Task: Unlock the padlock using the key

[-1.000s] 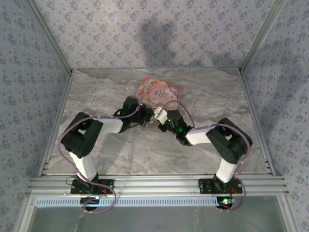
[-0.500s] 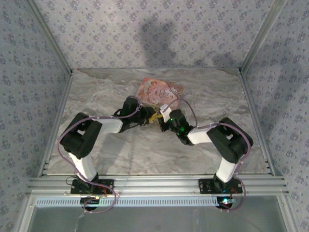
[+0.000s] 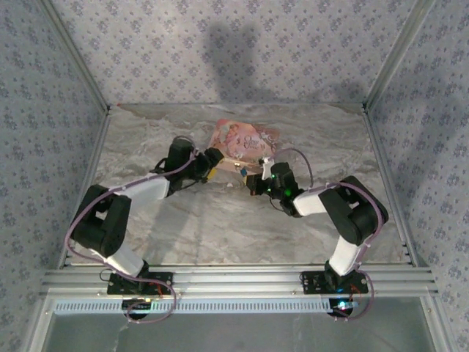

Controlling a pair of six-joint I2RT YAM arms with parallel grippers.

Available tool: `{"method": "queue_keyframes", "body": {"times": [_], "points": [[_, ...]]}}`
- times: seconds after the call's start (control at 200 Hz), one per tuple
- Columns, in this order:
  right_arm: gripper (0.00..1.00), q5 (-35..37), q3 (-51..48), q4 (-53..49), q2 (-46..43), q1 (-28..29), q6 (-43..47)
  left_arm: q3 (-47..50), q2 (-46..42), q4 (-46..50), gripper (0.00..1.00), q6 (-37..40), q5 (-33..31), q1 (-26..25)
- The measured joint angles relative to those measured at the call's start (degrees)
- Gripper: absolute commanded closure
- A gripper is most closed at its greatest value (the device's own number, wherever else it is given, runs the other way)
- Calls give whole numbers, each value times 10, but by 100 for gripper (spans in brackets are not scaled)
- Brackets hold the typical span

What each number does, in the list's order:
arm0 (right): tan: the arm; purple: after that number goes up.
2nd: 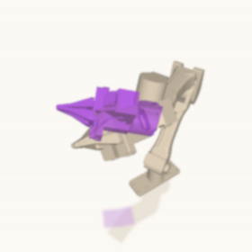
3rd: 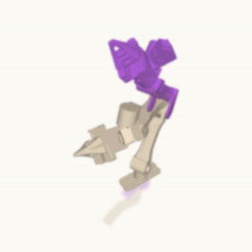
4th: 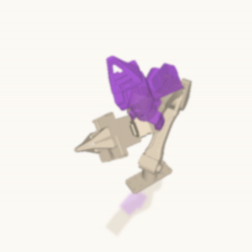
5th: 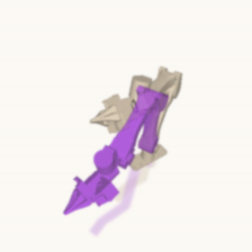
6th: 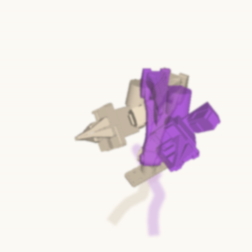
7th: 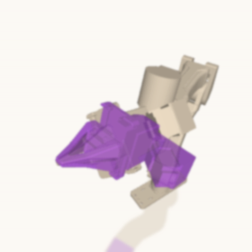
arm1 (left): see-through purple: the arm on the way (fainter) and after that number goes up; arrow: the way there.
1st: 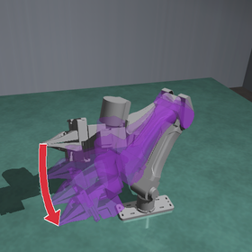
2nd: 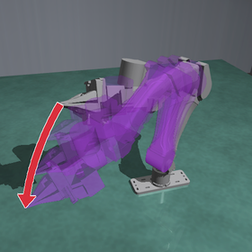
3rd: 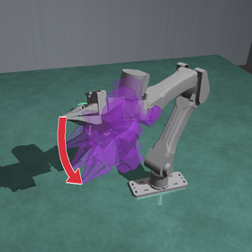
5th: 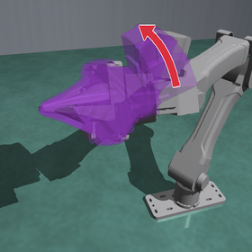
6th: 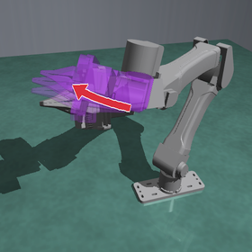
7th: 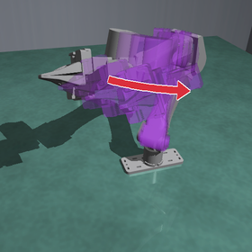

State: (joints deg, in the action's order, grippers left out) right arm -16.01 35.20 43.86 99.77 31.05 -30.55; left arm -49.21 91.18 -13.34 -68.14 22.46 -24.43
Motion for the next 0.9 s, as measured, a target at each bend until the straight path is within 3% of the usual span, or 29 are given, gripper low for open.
{"method": "queue_keyframes", "body": {"times": [0.32,0.535,0.759,0.899], "points": [[100,-49,-2,23,27,-12,-120,-110,32,135,13,160,-14,85],[100,-60,0,27,35,-15,-137,-222,126,182,9,259,-2,85],[100,-62,6,22,38,-15,-139,-281,207,197,8,294,35,75],[100,-62,7,21,38,-15,-139,-304,235,209,16,302,48,62]]}}
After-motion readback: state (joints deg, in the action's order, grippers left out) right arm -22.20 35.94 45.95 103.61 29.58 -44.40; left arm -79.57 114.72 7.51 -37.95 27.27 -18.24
